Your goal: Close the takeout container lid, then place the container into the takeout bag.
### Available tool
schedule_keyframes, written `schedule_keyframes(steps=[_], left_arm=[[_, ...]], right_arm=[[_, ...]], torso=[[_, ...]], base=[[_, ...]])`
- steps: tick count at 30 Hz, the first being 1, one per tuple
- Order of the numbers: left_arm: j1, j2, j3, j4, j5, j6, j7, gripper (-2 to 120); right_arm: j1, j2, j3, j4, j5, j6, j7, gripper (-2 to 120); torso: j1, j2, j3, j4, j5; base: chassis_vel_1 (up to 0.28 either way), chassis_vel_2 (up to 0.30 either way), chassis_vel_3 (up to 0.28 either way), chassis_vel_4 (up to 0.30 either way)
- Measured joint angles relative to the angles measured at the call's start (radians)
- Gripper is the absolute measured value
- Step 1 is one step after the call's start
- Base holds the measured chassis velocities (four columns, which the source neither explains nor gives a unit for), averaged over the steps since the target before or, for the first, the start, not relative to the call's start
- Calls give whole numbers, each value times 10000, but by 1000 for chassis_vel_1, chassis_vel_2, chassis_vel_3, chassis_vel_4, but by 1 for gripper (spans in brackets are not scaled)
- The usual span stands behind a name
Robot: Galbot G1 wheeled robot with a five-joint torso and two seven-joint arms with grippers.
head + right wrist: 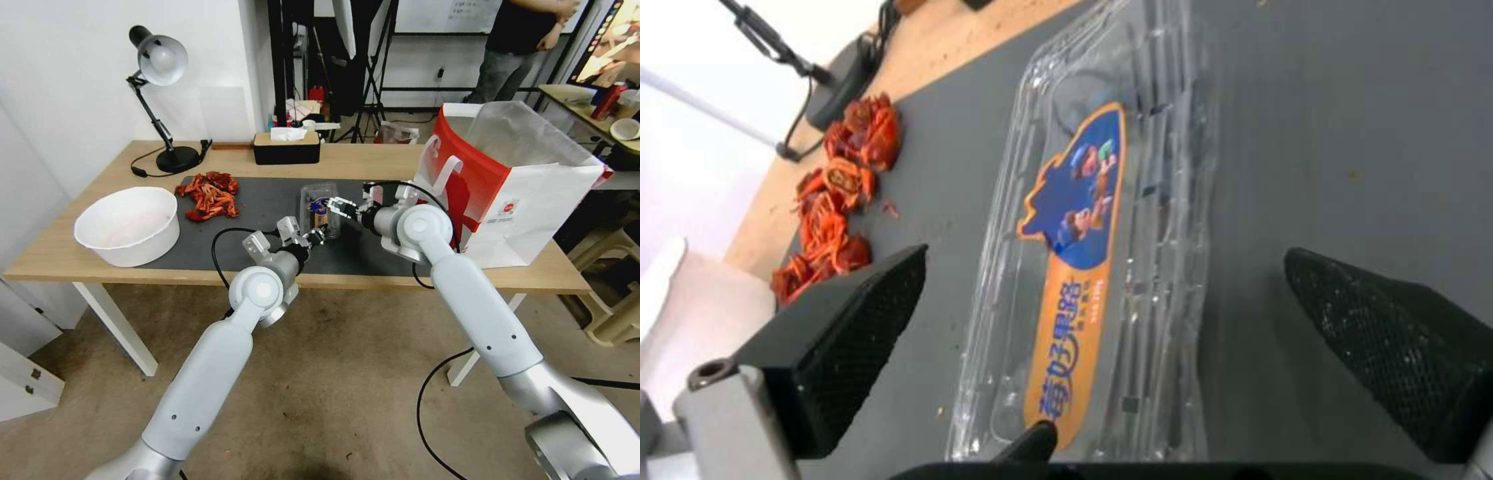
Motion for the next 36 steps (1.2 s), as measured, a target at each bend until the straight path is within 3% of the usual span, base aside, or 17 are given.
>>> schedule_keyframes(steps=[12, 20, 22, 23, 26, 31, 36], left_arm=[[14, 23, -37, -2, -36, -23, -21, 0], [48, 57, -79, -113, -78, -41, -22, 0], [73, 56, -104, -135, -80, -46, -26, 0], [73, 56, -104, -135, -80, -46, -26, 0], [130, 86, -151, -186, -84, -50, -31, 0], [213, 170, -233, -256, -108, -52, -17, 0], [291, 214, -449, -370, -173, -106, 26, 0]], right_arm=[[586, 288, -352, -723, 562, -639, 215, 100], [667, 418, -487, -913, 623, -636, 433, 73], [678, 437, -489, -949, 669, -626, 525, 60], [678, 437, -489, -949, 669, -626, 525, 60], [675, 471, -465, -1015, 667, -616, 538, 45], [624, 519, -398, -1056, 662, -607, 597, 34], [506, 516, -275, -1055, 649, -592, 591, 13]], torso=[[-1, 1, 0, 0, 0], [-1, 1, 0, 0, 1], [-1, 2, 0, 1, 0], [-1, 2, 0, 1, 0], [-1, 2, 0, 0, 0], [-1, 2, 0, 2, 0], [-1, 2, 0, 1, 1]], base=[[0, 0, 0, 0], [0, 0, 0, 0], [0, 0, 0, 0], [0, 0, 0, 0], [0, 0, 0, 0], [0, 0, 0, 0], [0, 0, 0, 0]])
